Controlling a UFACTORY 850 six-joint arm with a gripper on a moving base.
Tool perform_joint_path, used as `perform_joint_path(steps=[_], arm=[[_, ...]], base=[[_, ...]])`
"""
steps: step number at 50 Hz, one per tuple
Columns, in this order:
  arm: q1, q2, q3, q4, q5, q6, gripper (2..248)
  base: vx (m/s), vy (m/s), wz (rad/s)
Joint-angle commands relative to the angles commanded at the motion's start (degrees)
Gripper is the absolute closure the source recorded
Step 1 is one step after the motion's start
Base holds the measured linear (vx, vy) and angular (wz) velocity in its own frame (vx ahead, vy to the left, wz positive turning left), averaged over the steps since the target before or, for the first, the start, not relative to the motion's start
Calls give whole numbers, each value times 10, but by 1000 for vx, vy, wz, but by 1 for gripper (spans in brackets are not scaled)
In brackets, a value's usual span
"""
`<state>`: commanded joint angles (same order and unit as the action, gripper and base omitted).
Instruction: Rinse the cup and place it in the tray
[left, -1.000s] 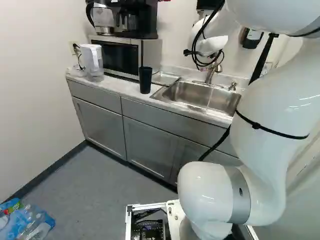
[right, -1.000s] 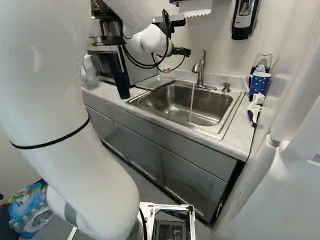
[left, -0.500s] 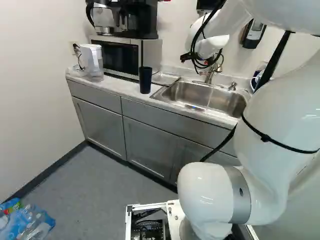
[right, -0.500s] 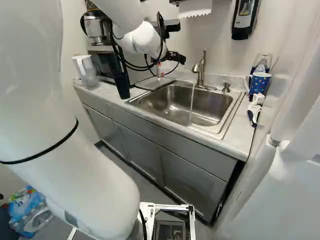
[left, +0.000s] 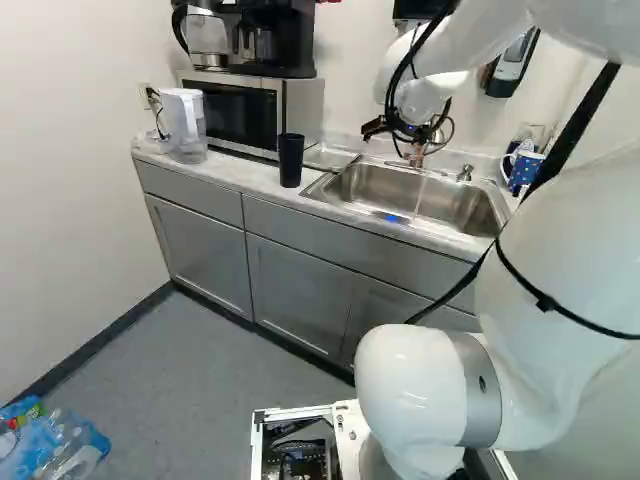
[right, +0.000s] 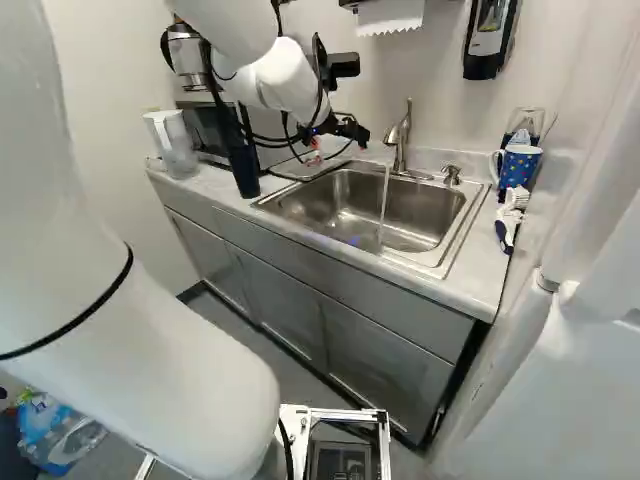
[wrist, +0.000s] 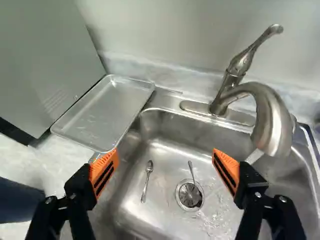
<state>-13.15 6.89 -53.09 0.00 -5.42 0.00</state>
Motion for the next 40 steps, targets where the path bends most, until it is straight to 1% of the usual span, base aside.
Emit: perform_joint_path(steps=[15, 40], arm=[[-9, 27, 25, 0, -58, 0, 3], [-39, 54, 49, 0, -149, 0, 3]], base=[[0, 0, 0], [0, 0, 0]])
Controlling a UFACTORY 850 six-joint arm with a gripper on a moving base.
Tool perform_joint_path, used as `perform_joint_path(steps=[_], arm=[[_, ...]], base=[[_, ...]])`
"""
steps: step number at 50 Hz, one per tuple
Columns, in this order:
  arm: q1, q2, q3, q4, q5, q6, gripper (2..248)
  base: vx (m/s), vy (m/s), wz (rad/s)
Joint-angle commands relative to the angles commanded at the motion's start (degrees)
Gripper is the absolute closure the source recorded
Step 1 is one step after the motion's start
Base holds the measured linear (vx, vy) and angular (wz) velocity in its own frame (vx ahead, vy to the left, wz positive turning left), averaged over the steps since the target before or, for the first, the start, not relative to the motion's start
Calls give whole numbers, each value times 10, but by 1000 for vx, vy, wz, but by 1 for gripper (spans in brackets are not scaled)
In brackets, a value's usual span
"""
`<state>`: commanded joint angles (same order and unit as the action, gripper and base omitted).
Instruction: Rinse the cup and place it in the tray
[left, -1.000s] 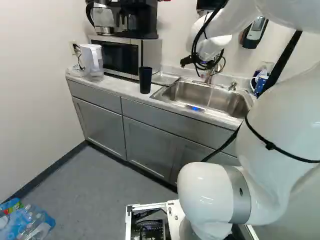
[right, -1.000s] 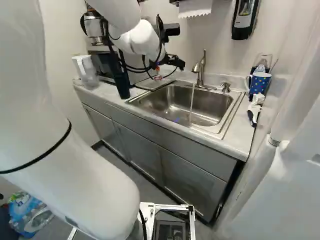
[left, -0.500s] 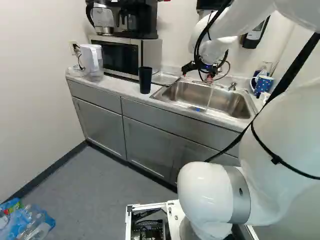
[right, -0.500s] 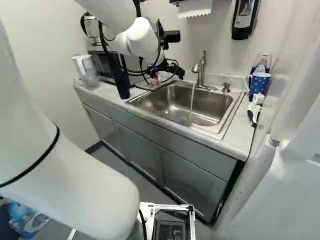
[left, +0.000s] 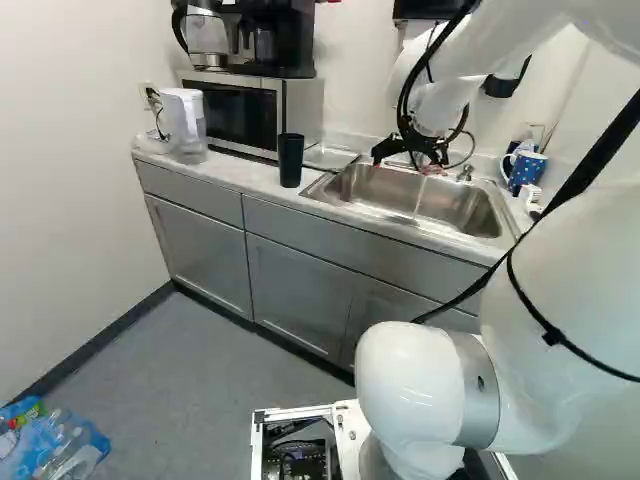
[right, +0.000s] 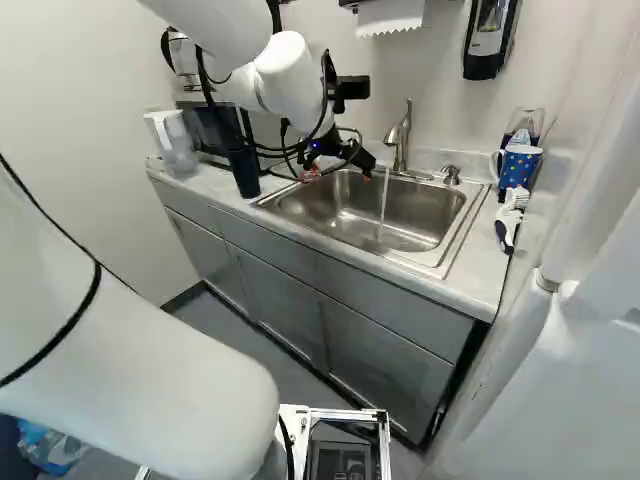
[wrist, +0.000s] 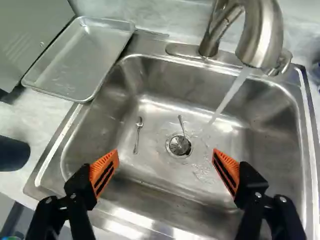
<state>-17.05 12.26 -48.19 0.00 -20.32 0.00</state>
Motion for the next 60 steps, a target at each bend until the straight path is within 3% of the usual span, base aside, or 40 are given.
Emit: perform_joint_path(steps=[38, 60], arm=[[-54, 5, 4, 0, -15, 0, 3], [-51, 7, 6, 0, -15, 0, 3]], base=[[0, 0, 0], [0, 0, 0]])
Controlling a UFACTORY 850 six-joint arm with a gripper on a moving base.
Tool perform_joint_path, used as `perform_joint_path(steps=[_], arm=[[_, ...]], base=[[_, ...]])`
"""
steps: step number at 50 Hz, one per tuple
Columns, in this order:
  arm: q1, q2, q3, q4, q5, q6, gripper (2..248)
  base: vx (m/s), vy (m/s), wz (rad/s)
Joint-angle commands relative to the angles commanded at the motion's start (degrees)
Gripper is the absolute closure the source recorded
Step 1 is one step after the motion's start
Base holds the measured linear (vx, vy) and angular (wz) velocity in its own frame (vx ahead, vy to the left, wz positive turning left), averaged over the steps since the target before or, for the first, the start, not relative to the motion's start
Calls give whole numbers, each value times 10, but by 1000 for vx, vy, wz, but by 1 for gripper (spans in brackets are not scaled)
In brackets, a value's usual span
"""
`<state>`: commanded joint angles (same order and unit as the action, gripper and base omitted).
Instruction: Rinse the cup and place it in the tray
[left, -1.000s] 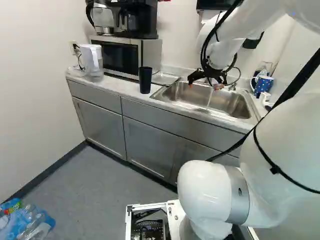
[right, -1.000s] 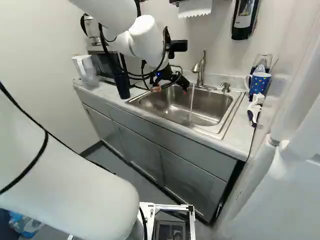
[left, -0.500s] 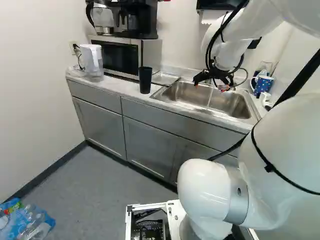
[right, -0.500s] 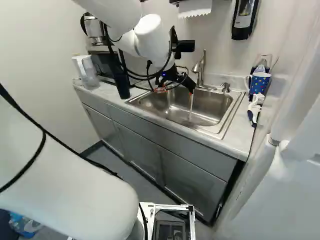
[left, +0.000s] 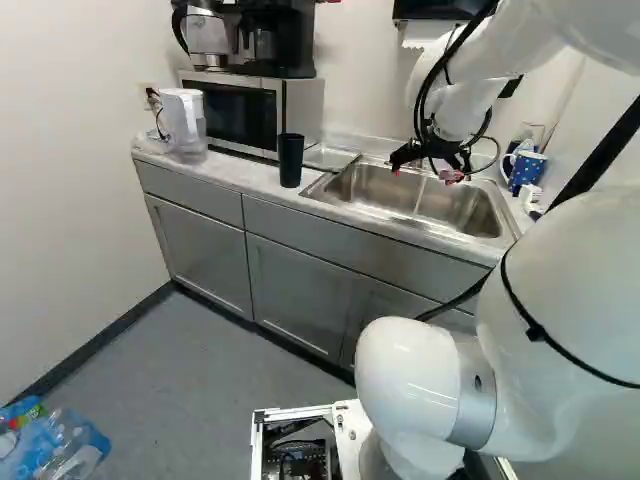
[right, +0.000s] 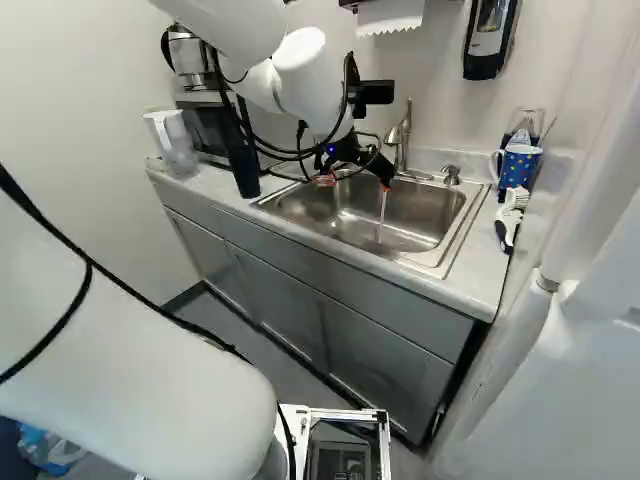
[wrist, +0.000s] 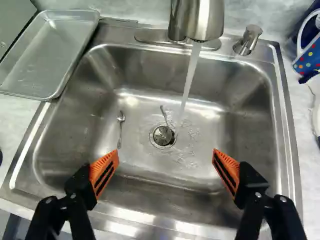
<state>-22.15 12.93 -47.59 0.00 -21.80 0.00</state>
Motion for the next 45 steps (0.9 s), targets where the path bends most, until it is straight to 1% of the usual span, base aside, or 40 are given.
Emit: perform_joint_path(steps=[14, 45], arm=[[26, 16, 14, 0, 0, 0, 3], [93, 46, 39, 0, 0, 0, 3]], base=[[0, 0, 0], [0, 0, 0]])
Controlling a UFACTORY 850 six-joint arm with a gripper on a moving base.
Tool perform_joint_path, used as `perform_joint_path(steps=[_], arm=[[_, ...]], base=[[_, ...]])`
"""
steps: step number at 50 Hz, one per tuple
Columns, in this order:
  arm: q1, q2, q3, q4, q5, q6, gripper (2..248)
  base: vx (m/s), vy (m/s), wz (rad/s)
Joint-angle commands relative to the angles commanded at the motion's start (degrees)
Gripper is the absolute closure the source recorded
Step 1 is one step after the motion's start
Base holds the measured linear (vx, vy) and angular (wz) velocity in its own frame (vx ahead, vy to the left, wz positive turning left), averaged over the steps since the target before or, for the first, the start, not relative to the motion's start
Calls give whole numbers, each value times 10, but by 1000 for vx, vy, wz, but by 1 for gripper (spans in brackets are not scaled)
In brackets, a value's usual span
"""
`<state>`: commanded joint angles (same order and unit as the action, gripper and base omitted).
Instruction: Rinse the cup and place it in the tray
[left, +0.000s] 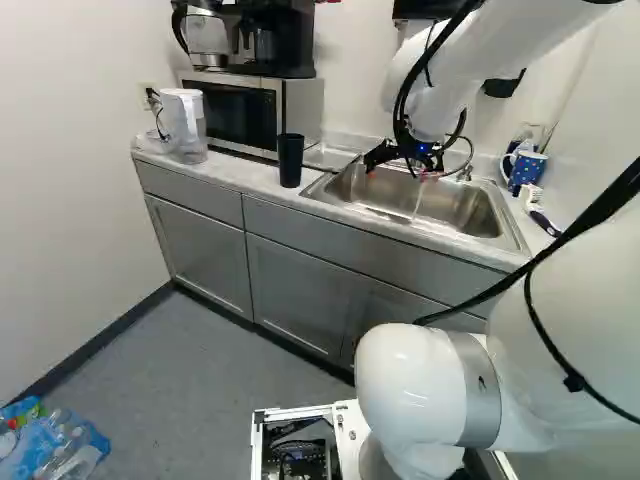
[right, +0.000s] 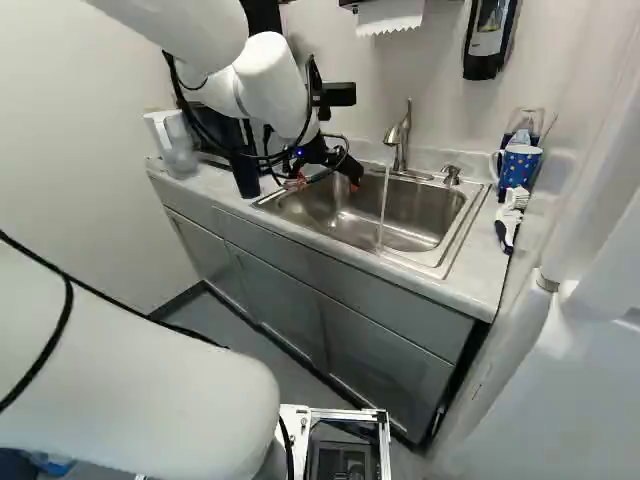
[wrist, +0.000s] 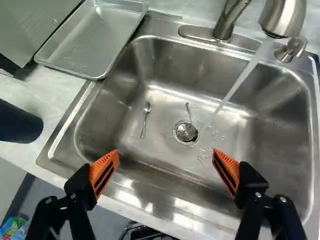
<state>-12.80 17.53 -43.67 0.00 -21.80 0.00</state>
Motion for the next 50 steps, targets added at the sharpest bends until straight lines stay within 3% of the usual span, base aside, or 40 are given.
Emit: perform_joint_path(steps=[50], arm=[[117, 1, 1, 0, 0, 0, 3]], base=[[0, 0, 0]])
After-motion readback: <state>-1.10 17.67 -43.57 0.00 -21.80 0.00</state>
